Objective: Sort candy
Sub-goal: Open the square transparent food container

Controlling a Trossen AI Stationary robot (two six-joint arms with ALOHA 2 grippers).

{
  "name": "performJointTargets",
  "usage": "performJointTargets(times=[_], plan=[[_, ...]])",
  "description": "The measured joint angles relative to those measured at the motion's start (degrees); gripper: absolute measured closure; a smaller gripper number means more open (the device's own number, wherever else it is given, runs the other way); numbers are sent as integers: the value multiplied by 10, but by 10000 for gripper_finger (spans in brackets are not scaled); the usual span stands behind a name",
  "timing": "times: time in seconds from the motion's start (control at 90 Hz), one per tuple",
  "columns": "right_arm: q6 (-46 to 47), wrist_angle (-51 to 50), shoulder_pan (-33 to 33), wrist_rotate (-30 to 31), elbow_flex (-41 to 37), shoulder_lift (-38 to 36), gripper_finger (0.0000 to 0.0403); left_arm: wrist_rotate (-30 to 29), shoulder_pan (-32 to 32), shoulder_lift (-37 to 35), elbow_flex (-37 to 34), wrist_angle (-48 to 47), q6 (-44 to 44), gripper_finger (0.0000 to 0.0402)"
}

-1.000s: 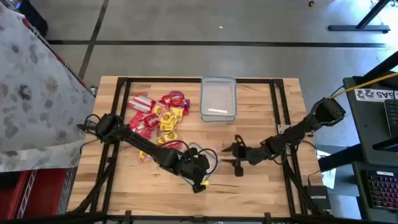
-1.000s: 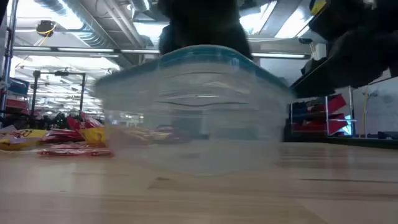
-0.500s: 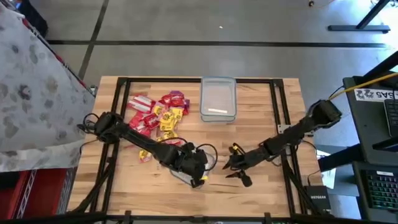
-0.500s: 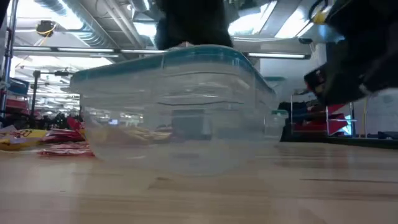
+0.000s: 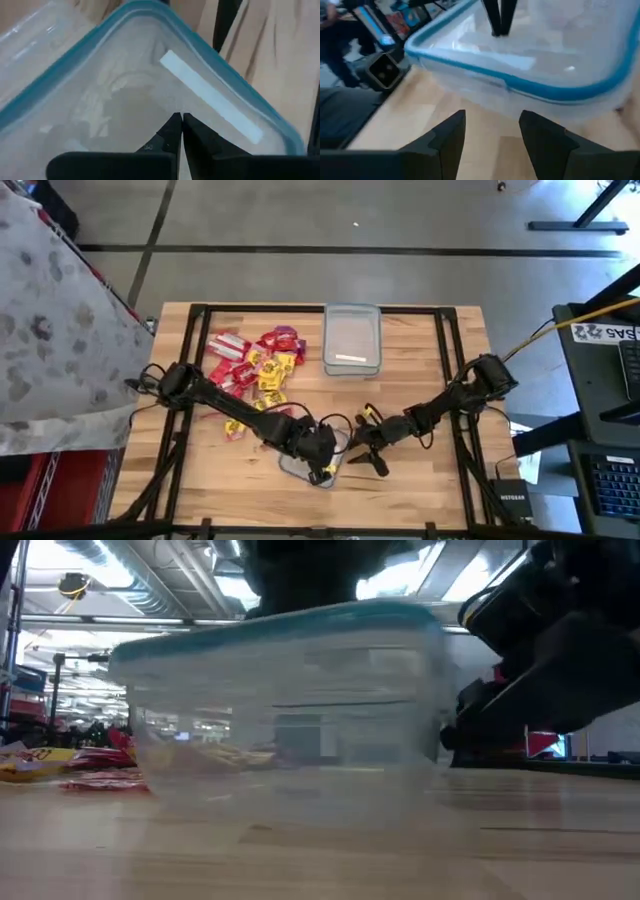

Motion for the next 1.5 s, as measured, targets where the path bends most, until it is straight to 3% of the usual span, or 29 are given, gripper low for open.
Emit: performJointTargets(times=[0.211, 0.344, 0.656, 0.856, 0.978, 1.167, 1.322, 1.5], plan=[[21, 14, 0, -20, 0, 0, 226, -33, -4, 11, 0, 11, -1, 402], [29, 22, -2, -65, -1, 1, 226, -50, -5, 13, 0, 9, -1, 402], [52, 56, -1, -270, -6, -17, 226, -86, -3, 26, 2, 36, 7, 401], [15, 18, 19, -277, -14, -84, 226, -97, -3, 30, 2, 53, 21, 401], [-26, -113, 41, -227, -14, -157, 226, -115, 0, 28, 1, 79, 35, 401], [-49, -359, 69, -36, -1, -240, 226, -151, 9, -6, 27, 55, 89, 401], [-49, -395, 67, 8, 0, -244, 226, -168, 19, -46, 57, 23, 124, 401], [-66, -401, 60, 97, -2, -236, 226, -150, 33, -52, 62, -122, 78, 401]])
